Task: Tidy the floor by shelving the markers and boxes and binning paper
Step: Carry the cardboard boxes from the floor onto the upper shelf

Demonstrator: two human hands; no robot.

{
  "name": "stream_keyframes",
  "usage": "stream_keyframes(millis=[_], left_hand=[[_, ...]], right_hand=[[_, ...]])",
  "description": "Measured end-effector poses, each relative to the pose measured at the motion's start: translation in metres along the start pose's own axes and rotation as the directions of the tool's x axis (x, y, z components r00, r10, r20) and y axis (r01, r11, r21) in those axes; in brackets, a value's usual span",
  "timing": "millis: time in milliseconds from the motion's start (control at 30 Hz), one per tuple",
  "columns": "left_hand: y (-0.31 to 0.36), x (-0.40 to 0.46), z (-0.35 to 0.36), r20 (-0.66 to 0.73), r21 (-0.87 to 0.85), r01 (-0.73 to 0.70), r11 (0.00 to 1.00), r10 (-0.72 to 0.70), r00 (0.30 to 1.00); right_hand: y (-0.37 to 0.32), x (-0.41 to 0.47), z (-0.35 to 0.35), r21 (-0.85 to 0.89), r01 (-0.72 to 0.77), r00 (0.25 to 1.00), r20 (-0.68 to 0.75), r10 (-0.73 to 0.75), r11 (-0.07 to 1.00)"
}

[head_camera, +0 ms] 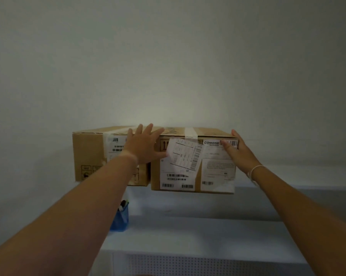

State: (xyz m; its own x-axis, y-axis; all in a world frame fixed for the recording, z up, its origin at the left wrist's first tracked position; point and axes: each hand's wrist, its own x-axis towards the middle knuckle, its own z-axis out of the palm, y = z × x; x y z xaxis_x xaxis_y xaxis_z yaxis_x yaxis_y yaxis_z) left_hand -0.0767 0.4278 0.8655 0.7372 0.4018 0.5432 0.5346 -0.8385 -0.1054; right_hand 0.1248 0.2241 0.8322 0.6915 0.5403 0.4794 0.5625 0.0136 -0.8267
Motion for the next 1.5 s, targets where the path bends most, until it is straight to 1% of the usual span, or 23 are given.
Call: stream_keyframes(millis=[67, 100, 200, 333, 433, 533, 633, 767, 933, 1133, 1233, 1333, 1400, 1467, 1500], left_hand=[[-0.008, 0.007, 0.007, 0.001, 0.024, 0.006, 1.0, -0.006, 1.0], [-0.012, 0.01, 0.011, -0.01, 0.011, 0.006, 1.0, -0.006, 1.0], [-0.018, 0.013, 0.02, -0.084, -0.036, -0.012, 0.999, 0.009, 0.996], [-0.02, 0.019, 0.026, -0.131, -0.012, -0.03, 0.999, 0.028, 0.991], [-0.021, 0.022, 0.025, -0.131, -0.004, -0.031, 1.0, 0.03, 0.991], [-0.019, 0.021, 0.021, -0.117, -0.003, -0.029, 1.0, 0.028, 0.993], [-0.009, 0.023, 0.012, -0.158, -0.01, -0.044, 0.999, 0.042, 0.986], [0.031, 0.026, -0.009, -0.195, -0.096, -0.103, 0.99, 0.083, 0.977], [0.122, 0.01, -0.027, -0.216, -0.244, -0.237, 0.94, 0.186, 0.959], [0.268, -0.036, -0.034, -0.198, -0.39, -0.392, 0.833, 0.34, 0.919], [0.363, -0.073, -0.041, -0.205, -0.461, -0.5, 0.734, 0.459, 0.864], [0.446, -0.111, -0.052, -0.225, -0.53, -0.571, 0.627, 0.545, 0.808], [0.511, -0.149, -0.057, -0.238, -0.571, -0.617, 0.541, 0.61, 0.756], [0.557, -0.18, -0.062, -0.234, -0.612, -0.639, 0.466, 0.666, 0.709], [0.59, -0.204, -0.063, -0.229, -0.635, -0.65, 0.417, 0.702, 0.674]], right_hand=[[0.002, 0.01, 0.009, 0.001, -0.012, 1.0, 0.001, 0.012, 1.0], [0.004, 0.014, 0.014, 0.006, -0.017, 1.0, -0.001, 0.017, 1.0], [0.006, 0.023, 0.021, 0.014, -0.026, 1.0, -0.015, 0.026, 1.0], [0.011, 0.031, 0.024, 0.001, -0.044, 0.998, -0.053, 0.044, 0.999], [0.01, 0.031, 0.026, -0.018, -0.06, 0.994, -0.097, 0.058, 0.998], [0.008, 0.024, 0.025, -0.049, -0.057, 0.995, -0.082, 0.053, 0.997], [0.006, 0.013, 0.014, -0.06, -0.066, 0.995, -0.075, 0.061, 0.996], [0.0, -0.014, -0.033, -0.088, -0.091, 0.985, -0.151, 0.077, 0.992], [-0.001, -0.077, -0.127, -0.16, -0.128, 0.958, -0.274, 0.081, 0.979], [0.014, -0.196, -0.253, -0.273, -0.278, 0.881, -0.455, 0.131, 0.921], [0.023, -0.281, -0.322, -0.293, -0.386, 0.806, -0.568, 0.165, 0.875], [0.028, -0.36, -0.375, -0.281, -0.466, 0.735, -0.65, 0.191, 0.839], [0.027, -0.423, -0.412, -0.268, -0.548, 0.65, -0.732, 0.202, 0.793], [0.028, -0.469, -0.438, -0.249, -0.596, 0.586, -0.785, 0.201, 0.764], [0.028, -0.504, -0.453, -0.213, -0.642, 0.526, -0.821, 0.222, 0.736]])
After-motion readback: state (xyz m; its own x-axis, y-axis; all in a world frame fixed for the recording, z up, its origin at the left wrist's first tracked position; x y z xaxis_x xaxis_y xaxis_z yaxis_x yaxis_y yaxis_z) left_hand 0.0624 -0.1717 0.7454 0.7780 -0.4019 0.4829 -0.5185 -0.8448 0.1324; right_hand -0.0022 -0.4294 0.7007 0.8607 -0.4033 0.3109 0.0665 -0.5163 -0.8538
